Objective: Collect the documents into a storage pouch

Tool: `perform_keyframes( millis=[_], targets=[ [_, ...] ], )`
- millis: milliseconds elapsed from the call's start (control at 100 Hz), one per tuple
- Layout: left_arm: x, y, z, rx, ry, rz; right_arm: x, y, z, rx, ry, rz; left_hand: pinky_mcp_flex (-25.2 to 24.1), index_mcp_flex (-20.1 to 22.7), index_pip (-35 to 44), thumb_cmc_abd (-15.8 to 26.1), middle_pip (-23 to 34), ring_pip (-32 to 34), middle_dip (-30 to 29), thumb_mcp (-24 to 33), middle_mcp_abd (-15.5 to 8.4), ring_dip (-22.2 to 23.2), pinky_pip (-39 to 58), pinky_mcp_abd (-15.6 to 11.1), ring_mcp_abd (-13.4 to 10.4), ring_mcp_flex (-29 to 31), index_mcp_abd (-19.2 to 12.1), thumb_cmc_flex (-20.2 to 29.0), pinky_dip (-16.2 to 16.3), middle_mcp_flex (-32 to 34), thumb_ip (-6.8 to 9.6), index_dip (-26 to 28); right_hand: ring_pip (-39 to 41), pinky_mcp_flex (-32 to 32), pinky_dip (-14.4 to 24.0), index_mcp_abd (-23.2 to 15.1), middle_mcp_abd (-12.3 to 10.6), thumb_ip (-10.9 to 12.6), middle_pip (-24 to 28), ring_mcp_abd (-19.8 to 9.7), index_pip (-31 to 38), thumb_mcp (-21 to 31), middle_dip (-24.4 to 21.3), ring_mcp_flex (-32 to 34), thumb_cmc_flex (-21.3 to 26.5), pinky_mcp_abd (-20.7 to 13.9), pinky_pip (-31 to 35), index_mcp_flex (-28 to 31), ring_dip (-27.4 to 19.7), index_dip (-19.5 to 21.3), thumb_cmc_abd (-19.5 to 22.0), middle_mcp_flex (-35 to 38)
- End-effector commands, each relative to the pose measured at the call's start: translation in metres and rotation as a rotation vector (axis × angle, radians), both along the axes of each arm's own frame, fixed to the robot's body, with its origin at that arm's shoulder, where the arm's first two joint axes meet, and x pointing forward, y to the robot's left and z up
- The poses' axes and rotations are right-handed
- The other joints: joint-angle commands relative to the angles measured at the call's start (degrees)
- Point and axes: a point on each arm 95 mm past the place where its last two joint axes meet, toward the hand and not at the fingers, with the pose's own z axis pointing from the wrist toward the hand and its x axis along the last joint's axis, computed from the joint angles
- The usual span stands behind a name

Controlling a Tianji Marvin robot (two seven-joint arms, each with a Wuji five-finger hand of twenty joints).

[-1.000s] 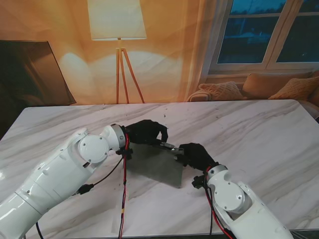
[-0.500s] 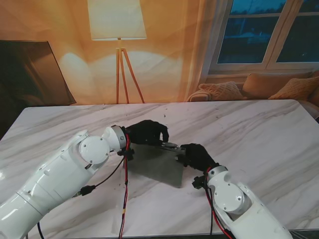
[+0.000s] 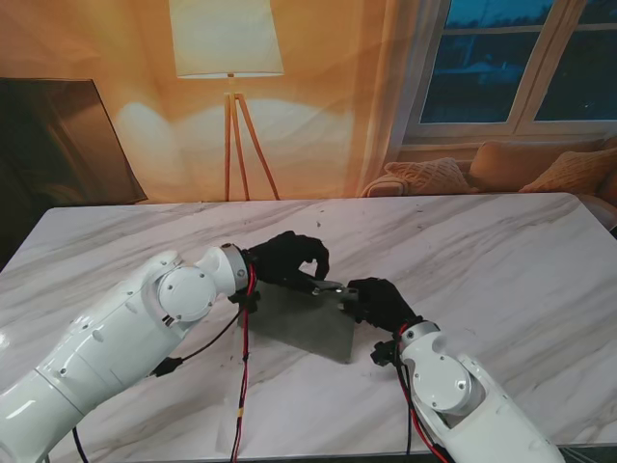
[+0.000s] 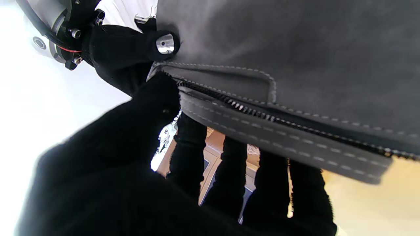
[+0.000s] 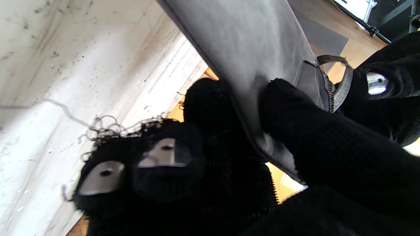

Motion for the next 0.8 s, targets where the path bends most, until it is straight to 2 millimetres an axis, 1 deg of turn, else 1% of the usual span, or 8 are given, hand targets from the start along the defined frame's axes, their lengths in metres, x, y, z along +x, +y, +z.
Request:
perform_keyframes(
  millis=[0, 90, 170, 310, 450, 530, 670, 790],
  targets=[
    [-0.0004, -0.0020, -0.0014, 0.000, 0.009, -0.003, -0.0002, 0.0037, 0.0001, 0.001, 0.007, 0.010, -1.22, -0.88, 3.99, -2.33, -3.33, -6.39, -5.15, 1.05, -1.10, -5.45, -3.13, -0.81, 0.27, -2.19, 0.01, 0.30, -1.46, -3.52, -1.49, 3.30, -0.18, 0.51, -0.74, -2.89, 4.99, 1.36, 1.16, -3.21, 1.24, 2.34, 0.00, 1.03, 2.66, -1.49, 7.47, 1.28, -0.29, 0.11, 0.58, 1.70],
    [0.0007, -0.0040, -0.0010, -0.020, 0.001, 0.004, -0.0006, 0.0038, 0.0000, 0.001, 0.010, 0.009, 3.24, -2.10, 8.18, -3.76, -3.81, -9.82, -7.42, 4.07, -0.51, -10.13, -4.14, 1.10, 4.55, 3.87, 2.23, 2.59, -2.68, -2.60, -1.81, 6.96, -0.19, 0.50, -0.73, -3.07, 4.88, 1.36, 1.26, -3.23, 1.20, 2.18, 0.00, 1.03, 2.57, -1.54, 7.40, 1.20, -0.29, 0.06, 0.74, 1.70],
    [0.0015, -0.0060, -0.0001, -0.037, 0.003, 0.000, -0.0008, 0.0042, 0.0000, 0.001, 0.011, 0.008, 12.33, -3.62, 12.17, -4.93, -2.22, -0.46, -8.11, 7.14, 1.13, -8.19, 2.61, 1.70, 2.55, 14.99, 5.37, 4.48, -4.56, -2.31, -2.41, 7.46, -0.22, 0.42, -0.79, -3.08, 4.80, 1.38, 1.29, -3.28, 1.21, 2.05, -0.01, 1.03, 2.57, -1.75, 7.15, 1.19, -0.31, 0.03, 0.83, 1.65],
    [0.0015, -0.0095, -0.0017, -0.048, 0.023, -0.001, -0.0009, 0.0046, 0.0002, 0.002, 0.012, 0.010, 17.97, -11.09, 9.33, -5.04, -0.85, 10.43, -8.38, 9.81, 0.88, -5.73, 11.64, 2.17, 0.61, 20.89, 8.00, 5.63, -5.74, -3.61, -1.89, 10.55, -0.30, 0.44, -0.76, -3.46, 4.69, 1.41, 1.33, -3.39, 1.14, 1.85, -0.04, 1.04, 2.57, -1.91, 7.08, 1.00, -0.35, -0.03, 1.00, 1.53],
    [0.0012, -0.0109, -0.0028, -0.055, 0.034, 0.000, -0.0008, 0.0045, 0.0004, 0.001, 0.013, 0.007, 20.80, -19.00, -7.80, 0.79, 0.27, 27.14, -8.20, 13.83, 1.90, 2.96, 17.11, 0.97, -3.90, 24.03, 4.47, 1.77, -1.75, -2.49, 4.15, 11.69, -0.37, 0.44, -0.72, -3.63, 4.65, 1.43, 1.41, -3.47, 1.13, 1.65, -0.06, 1.05, 2.53, -1.96, 7.07, 0.92, -0.38, -0.07, 1.09, 1.53],
    [0.0014, -0.0106, -0.0021, -0.052, 0.028, -0.002, -0.0009, 0.0045, 0.0006, 0.001, 0.014, 0.005, 20.95, -20.87, -18.10, -0.07, 2.05, 32.41, -7.15, 13.97, 0.69, 6.21, 17.84, -0.14, -6.43, 25.04, 2.63, 3.49, 1.39, 0.04, 2.93, 3.91, -0.43, 0.44, -0.70, -3.63, 4.52, 1.45, 1.44, -3.54, 1.10, 1.56, -0.07, 1.04, 2.53, -1.97, 7.07, 0.83, -0.41, -0.11, 1.19, 1.47],
    [0.0024, -0.0094, -0.0002, -0.031, 0.002, 0.001, -0.0011, 0.0050, 0.0006, 0.001, 0.018, 0.005, 22.65, -15.74, -25.45, -1.51, 5.73, 36.63, -4.98, 14.52, 0.27, 8.11, 18.87, -0.82, -9.24, 27.84, 3.56, 6.80, 3.88, 5.50, 1.03, -5.76, -0.50, 0.43, -0.68, -3.59, 4.46, 1.47, 1.47, -3.75, 1.04, 1.41, -0.10, 1.06, 2.52, -1.99, 7.02, 0.75, -0.45, -0.24, 1.30, 1.45],
    [0.0030, -0.0096, 0.0011, -0.021, 0.005, 0.008, -0.0009, 0.0055, 0.0012, 0.001, 0.018, 0.005, 24.51, -8.90, -30.49, -5.80, 4.05, 38.90, 10.20, 10.75, 0.25, 10.54, 20.25, 0.16, -9.33, 31.27, 4.89, 9.45, 5.24, 19.50, -2.76, -12.56, -0.51, 0.42, -0.67, -3.57, 4.46, 1.50, 1.48, -3.76, 1.02, 1.32, -0.12, 1.06, 2.59, -2.02, 6.99, 0.75, -0.46, -0.40, 1.33, 1.42]
  ],
)
